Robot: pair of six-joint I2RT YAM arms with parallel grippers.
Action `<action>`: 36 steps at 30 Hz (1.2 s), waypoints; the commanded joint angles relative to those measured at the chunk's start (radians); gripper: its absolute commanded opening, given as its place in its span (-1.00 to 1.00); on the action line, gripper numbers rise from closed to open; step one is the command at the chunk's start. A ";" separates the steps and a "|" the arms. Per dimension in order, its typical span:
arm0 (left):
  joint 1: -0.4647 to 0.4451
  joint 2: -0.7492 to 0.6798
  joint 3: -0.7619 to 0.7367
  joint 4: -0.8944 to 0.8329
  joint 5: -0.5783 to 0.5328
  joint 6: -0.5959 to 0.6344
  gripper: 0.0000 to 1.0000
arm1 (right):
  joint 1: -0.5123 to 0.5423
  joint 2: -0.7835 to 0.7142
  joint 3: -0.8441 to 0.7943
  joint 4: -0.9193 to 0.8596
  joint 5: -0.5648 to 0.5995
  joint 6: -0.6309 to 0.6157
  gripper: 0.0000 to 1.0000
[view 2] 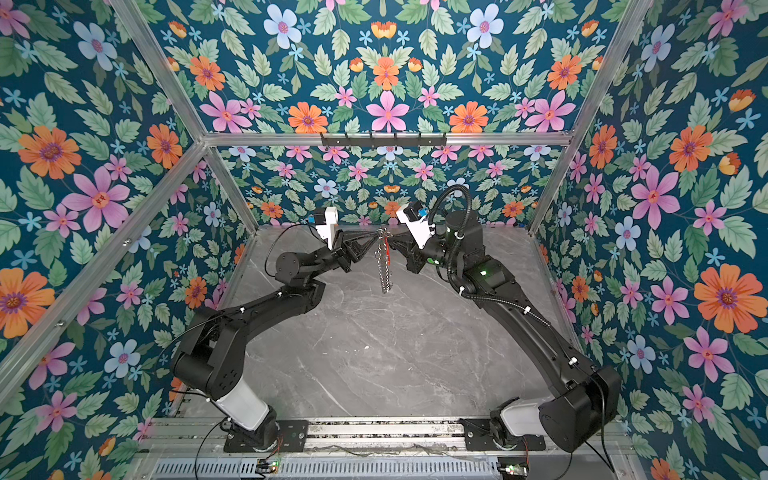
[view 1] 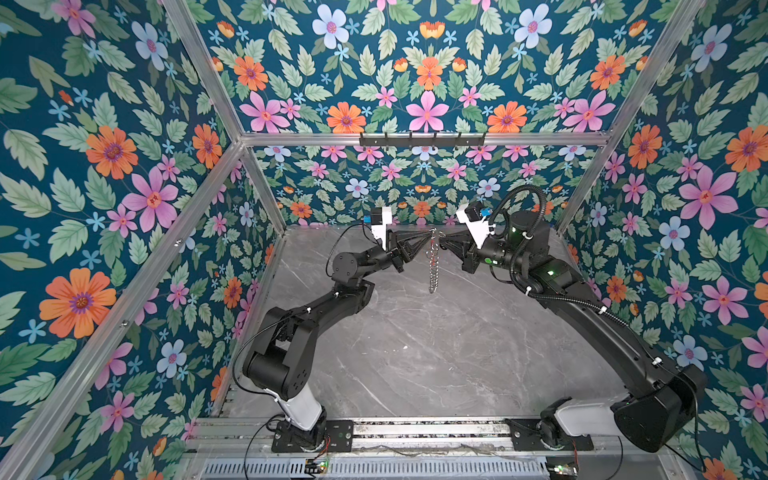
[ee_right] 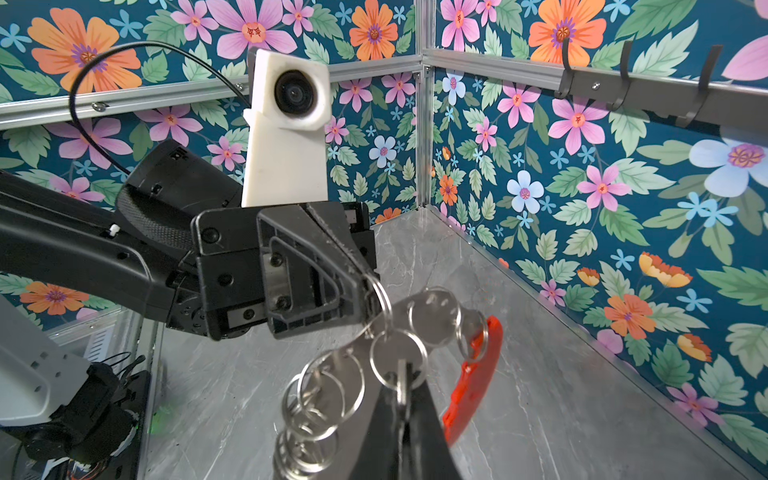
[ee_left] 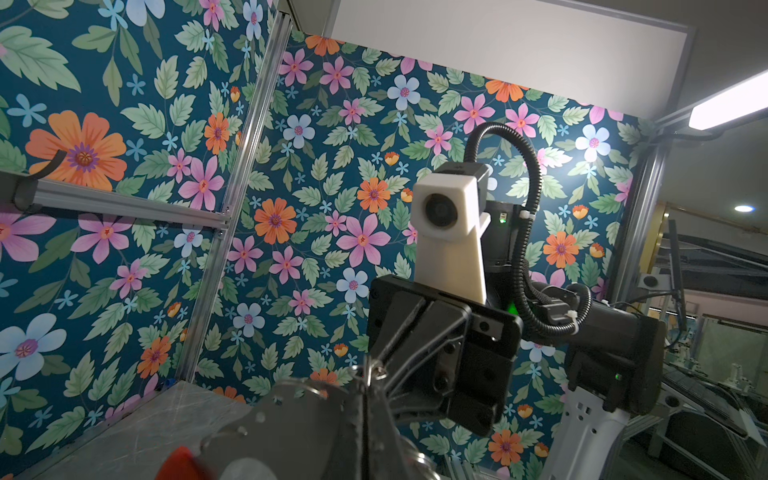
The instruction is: Put the keys on the keyring
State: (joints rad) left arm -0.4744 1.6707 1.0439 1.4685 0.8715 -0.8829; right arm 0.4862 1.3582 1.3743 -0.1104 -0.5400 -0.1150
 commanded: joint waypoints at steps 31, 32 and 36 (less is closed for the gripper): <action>0.009 0.014 -0.062 -0.148 0.016 0.190 -0.95 | -0.003 0.029 -0.006 -0.092 0.067 -0.062 -1.00; 0.013 0.017 -0.073 -0.159 0.006 0.201 -0.66 | -0.003 0.037 0.003 -0.107 0.069 -0.066 -1.00; 0.047 -0.001 -0.148 -0.195 -0.101 0.229 0.99 | -0.004 0.070 0.027 -0.149 0.089 -0.087 -1.00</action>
State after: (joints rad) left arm -0.4435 1.6833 0.9253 1.2953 0.8455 -0.6991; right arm 0.4828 1.4147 1.3849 -0.2447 -0.4683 -0.1669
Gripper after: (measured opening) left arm 0.495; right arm 0.059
